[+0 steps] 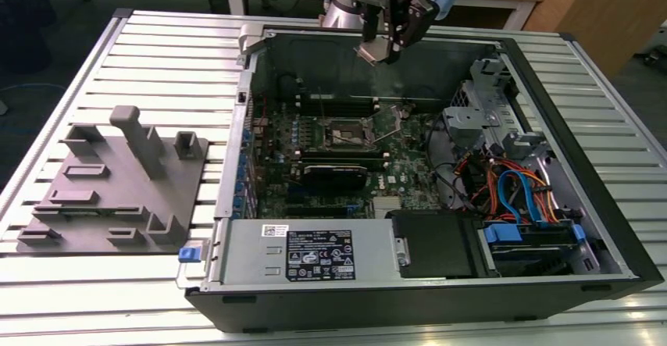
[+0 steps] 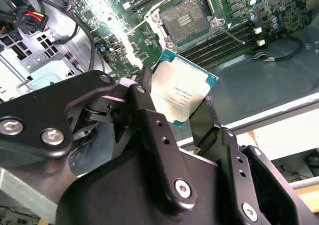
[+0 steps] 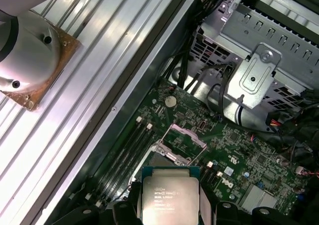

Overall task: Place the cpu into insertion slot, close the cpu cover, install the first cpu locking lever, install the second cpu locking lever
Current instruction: 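Place the cpu into insertion slot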

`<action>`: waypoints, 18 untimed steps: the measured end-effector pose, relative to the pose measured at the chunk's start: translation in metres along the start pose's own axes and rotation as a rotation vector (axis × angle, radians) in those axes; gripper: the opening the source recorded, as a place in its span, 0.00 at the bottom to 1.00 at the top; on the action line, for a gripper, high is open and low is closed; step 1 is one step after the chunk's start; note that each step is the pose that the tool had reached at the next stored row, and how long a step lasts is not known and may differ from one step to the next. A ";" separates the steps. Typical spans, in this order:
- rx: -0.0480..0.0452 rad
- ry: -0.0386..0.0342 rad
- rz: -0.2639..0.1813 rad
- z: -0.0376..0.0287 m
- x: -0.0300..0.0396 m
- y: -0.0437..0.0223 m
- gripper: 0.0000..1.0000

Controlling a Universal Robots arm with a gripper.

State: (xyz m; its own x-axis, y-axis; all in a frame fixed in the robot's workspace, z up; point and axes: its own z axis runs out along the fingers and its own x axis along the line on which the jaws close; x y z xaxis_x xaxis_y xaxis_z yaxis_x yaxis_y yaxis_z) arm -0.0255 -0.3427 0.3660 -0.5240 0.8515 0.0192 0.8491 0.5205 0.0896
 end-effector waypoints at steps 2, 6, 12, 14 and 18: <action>-0.0001 -0.0005 0.005 0.0000 0.0000 0.0000 0.54; -0.0003 -0.0012 0.014 0.0000 0.0000 0.0000 0.54; -0.0006 -0.0025 0.028 0.0000 0.0000 0.0000 0.54; -0.0007 -0.0030 0.034 0.0001 0.0000 0.0000 0.54; -0.0008 -0.0039 0.043 0.0001 0.0000 0.0000 0.54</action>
State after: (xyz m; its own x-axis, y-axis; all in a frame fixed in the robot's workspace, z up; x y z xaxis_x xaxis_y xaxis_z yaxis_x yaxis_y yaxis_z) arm -0.0255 -0.3427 0.3660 -0.4869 0.8733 0.0192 0.8708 0.4835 0.0896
